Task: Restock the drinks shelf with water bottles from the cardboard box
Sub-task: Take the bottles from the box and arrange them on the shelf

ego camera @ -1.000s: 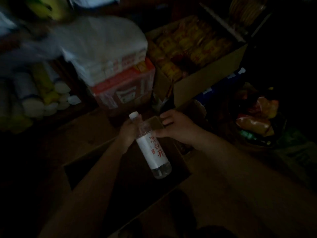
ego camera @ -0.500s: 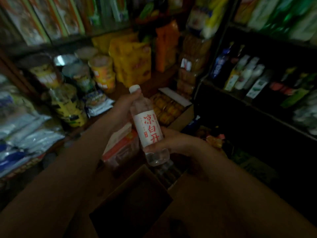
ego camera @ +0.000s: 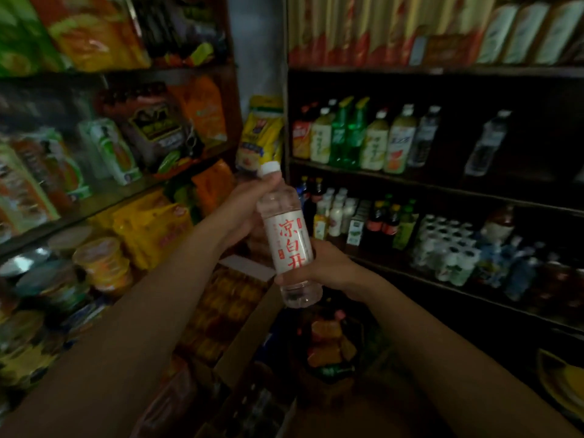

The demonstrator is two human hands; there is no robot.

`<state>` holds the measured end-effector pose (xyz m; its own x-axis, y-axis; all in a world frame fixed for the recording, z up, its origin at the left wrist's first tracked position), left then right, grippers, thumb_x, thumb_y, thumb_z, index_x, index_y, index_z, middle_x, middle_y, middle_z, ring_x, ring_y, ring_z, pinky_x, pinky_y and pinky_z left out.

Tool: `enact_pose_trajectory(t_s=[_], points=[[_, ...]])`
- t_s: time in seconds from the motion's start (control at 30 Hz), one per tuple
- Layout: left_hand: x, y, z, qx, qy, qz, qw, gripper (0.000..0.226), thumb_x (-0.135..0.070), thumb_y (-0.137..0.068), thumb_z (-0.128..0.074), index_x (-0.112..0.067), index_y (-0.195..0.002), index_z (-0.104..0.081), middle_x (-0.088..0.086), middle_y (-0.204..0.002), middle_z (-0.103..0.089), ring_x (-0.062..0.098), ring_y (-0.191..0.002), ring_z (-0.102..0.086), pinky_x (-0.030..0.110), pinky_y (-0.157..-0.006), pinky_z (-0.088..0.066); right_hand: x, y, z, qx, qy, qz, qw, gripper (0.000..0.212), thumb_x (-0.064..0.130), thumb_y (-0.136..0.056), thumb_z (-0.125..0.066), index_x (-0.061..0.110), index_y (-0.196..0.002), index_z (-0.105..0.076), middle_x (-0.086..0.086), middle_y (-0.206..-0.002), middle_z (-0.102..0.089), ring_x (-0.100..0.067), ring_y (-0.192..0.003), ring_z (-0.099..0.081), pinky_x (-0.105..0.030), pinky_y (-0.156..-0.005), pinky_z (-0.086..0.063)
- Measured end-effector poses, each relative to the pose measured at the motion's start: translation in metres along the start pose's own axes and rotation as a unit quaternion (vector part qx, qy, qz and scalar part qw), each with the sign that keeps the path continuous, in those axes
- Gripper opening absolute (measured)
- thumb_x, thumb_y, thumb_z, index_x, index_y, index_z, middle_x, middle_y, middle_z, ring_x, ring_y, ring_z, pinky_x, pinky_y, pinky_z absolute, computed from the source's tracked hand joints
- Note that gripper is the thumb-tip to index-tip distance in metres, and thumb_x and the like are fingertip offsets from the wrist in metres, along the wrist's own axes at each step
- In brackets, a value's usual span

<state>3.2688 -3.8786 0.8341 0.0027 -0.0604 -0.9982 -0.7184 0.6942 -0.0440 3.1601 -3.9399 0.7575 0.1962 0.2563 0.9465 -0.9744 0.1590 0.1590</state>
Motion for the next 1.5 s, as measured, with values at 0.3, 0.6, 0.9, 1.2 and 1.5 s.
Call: enact_pose_trajectory(t_s=[0.3, 0.6, 0.9, 1.2, 1.5], points=[[-0.046, -0.076, -0.201, 0.123, -0.096, -0.048, 0.987, 0.059, -0.037, -0.073, -0.078, -0.038, -0.126, -0.052, -0.006, -0.122, -0.063, 0.017, -0.110, -0.062, 0.038, -0.090, -0.049, -0.014, 0.044, 0.212, -0.189, -0.008, 0.046, 0.981, 0.051, 0.014, -0.058, -0.090, 0.019, -0.101, -0.064, -0.001, -0.096, -0.073, -0.017, -0.090, -0.070, -0.034, -0.080, -0.057], [-0.053, -0.138, -0.355, 0.212, -0.107, -0.070, 0.969, 0.037, -0.029, -0.074, -0.079, -0.021, -0.108, -0.066, -0.002, -0.106, -0.072, 0.016, -0.103, -0.066, 0.039, -0.092, -0.051, -0.054, 0.089, 0.360, -0.304, 0.003, 0.025, 0.952, 0.069, 0.031, -0.048, -0.093, 0.025, -0.109, -0.061, 0.002, -0.100, -0.071, -0.016, -0.093, -0.069, -0.043, -0.084, -0.058], [-0.046, -0.235, -0.458, 0.279, -0.127, -0.104, 0.946, 0.046, -0.032, -0.070, -0.081, -0.022, -0.111, -0.063, -0.005, -0.104, -0.071, 0.008, -0.097, -0.067, 0.030, -0.079, -0.055, -0.093, 0.087, 0.482, -0.389, 0.030, -0.014, 0.920, 0.075, 0.038, -0.051, -0.092, 0.030, -0.116, -0.056, 0.008, -0.106, -0.068, -0.008, -0.097, -0.065, -0.034, -0.088, -0.056], [-0.051, -0.334, -0.540, 0.321, -0.111, -0.168, 0.926, 0.045, -0.024, -0.070, -0.082, -0.021, -0.111, -0.065, -0.002, -0.100, -0.073, 0.009, -0.093, -0.069, 0.032, -0.081, -0.055, -0.110, 0.065, 0.591, -0.476, 0.085, -0.075, 0.872, 0.084, 0.043, -0.051, -0.091, 0.021, -0.120, -0.048, 0.006, -0.110, -0.063, -0.010, -0.100, -0.061, -0.031, -0.087, -0.054], [0.017, -0.388, -0.639, 0.375, -0.118, -0.166, 0.904, 0.055, -0.025, -0.067, -0.085, -0.024, -0.117, -0.062, -0.008, -0.104, -0.070, 0.003, -0.097, -0.065, 0.029, -0.086, -0.054, -0.190, 0.080, 0.656, -0.596, 0.075, -0.132, 0.788, 0.071, 0.034, -0.057, -0.091, 0.018, -0.105, -0.040, 0.007, -0.096, -0.054, -0.009, -0.087, -0.057, -0.018, -0.065, -0.047]])
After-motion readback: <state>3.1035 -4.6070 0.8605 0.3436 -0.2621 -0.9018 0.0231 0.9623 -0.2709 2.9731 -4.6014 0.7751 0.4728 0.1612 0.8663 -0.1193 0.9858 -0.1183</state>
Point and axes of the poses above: each hand's wrist, its own y-axis away from the middle knuckle, its own z-axis out of the back of the hand, x = y × z, the point moved 10 cm from there along -y, towards the middle knuckle
